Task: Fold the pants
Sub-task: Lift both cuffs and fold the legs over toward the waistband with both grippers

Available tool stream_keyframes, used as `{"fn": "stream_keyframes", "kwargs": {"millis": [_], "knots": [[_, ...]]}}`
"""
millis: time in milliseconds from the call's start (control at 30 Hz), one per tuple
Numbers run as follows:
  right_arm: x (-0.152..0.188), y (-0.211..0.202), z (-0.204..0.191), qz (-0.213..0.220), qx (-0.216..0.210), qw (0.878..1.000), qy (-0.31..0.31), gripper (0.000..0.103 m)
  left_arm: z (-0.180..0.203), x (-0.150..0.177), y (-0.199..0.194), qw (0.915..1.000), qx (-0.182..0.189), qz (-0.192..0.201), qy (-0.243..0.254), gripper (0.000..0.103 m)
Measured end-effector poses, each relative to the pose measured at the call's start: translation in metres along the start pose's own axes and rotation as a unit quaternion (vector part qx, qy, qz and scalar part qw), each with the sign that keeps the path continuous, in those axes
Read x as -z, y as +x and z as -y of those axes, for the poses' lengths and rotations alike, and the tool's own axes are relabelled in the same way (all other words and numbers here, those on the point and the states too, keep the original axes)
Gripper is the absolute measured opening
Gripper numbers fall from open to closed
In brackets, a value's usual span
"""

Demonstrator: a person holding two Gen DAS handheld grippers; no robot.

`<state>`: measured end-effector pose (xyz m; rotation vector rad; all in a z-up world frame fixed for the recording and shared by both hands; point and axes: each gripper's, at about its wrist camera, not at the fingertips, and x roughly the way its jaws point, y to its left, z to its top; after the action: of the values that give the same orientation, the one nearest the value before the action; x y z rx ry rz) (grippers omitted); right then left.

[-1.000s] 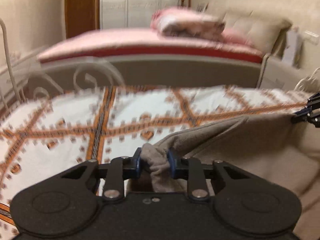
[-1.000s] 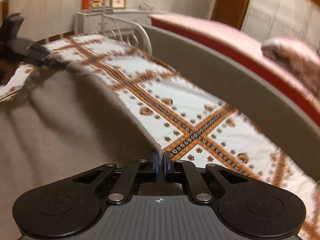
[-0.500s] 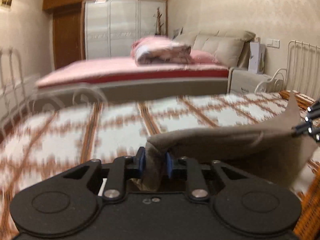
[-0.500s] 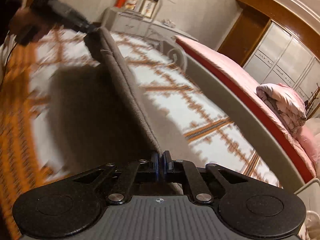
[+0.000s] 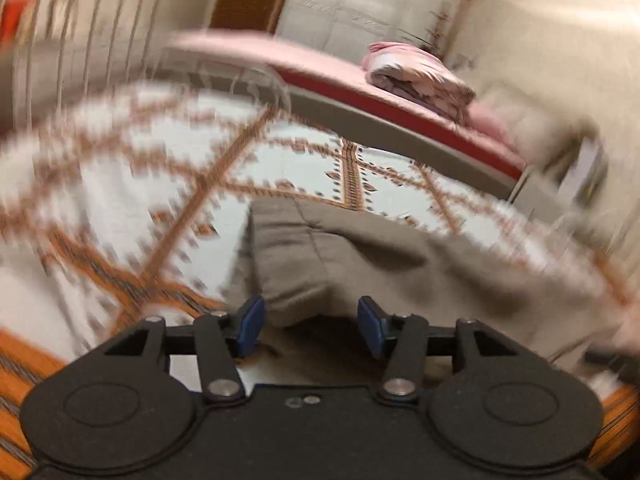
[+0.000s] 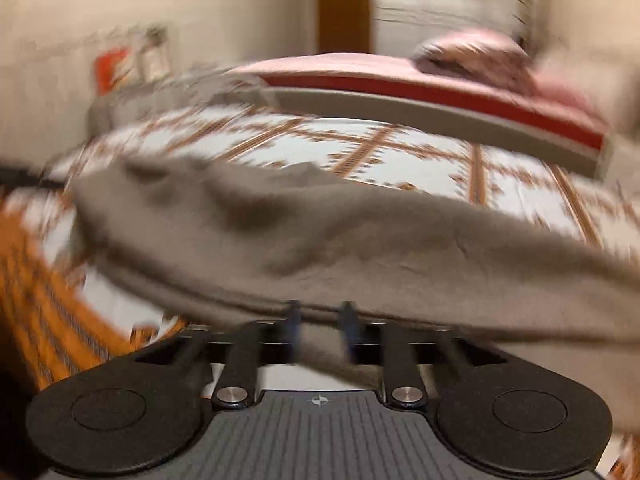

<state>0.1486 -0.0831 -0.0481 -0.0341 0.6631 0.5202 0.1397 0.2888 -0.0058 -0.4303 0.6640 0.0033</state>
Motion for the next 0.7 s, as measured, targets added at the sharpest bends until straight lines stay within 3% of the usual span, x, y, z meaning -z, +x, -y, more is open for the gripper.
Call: {"fn": "stream_keyframes", "kwargs": {"millis": [33,167,333,433,567,633,667,700], "knots": [[-0.001,-0.002,0.008,0.006,0.0,1.0,0.027,0.065,-0.004,0.0,0.0,0.9993,0.022,-0.004,-0.031,0.042],[-0.007,-0.007,0.041,0.009,-0.016,0.994,0.108,0.065,-0.017,0.004,0.015,0.9925,0.056,-0.012,-0.108,0.042],[-0.001,0.003,0.071,-0.014,-0.028,0.98,0.197,0.065,-0.021,0.01,0.031,0.9873,0.069,-0.005,-0.143,0.041],[0.005,0.011,0.088,-0.018,-0.037,0.965,0.258,0.065,-0.022,0.008,0.039,0.984,0.072,-0.006,-0.162,0.041],[0.005,0.018,0.106,-0.001,-0.064,0.936,0.347,0.065,-0.028,0.009,0.051,0.9764,0.082,-0.007,-0.2,0.04],[0.004,0.023,0.114,0.001,-0.07,0.925,0.374,0.049,-0.032,0.01,0.053,0.9736,0.077,0.0,-0.215,0.037],[0.003,0.027,0.117,-0.003,-0.069,0.922,0.381,0.03,-0.032,0.009,0.053,0.974,0.076,0.005,-0.213,0.033],[0.003,0.029,0.12,-0.007,-0.065,0.921,0.385,0.011,-0.032,0.006,0.052,0.9762,0.069,0.01,-0.205,0.016]]}}
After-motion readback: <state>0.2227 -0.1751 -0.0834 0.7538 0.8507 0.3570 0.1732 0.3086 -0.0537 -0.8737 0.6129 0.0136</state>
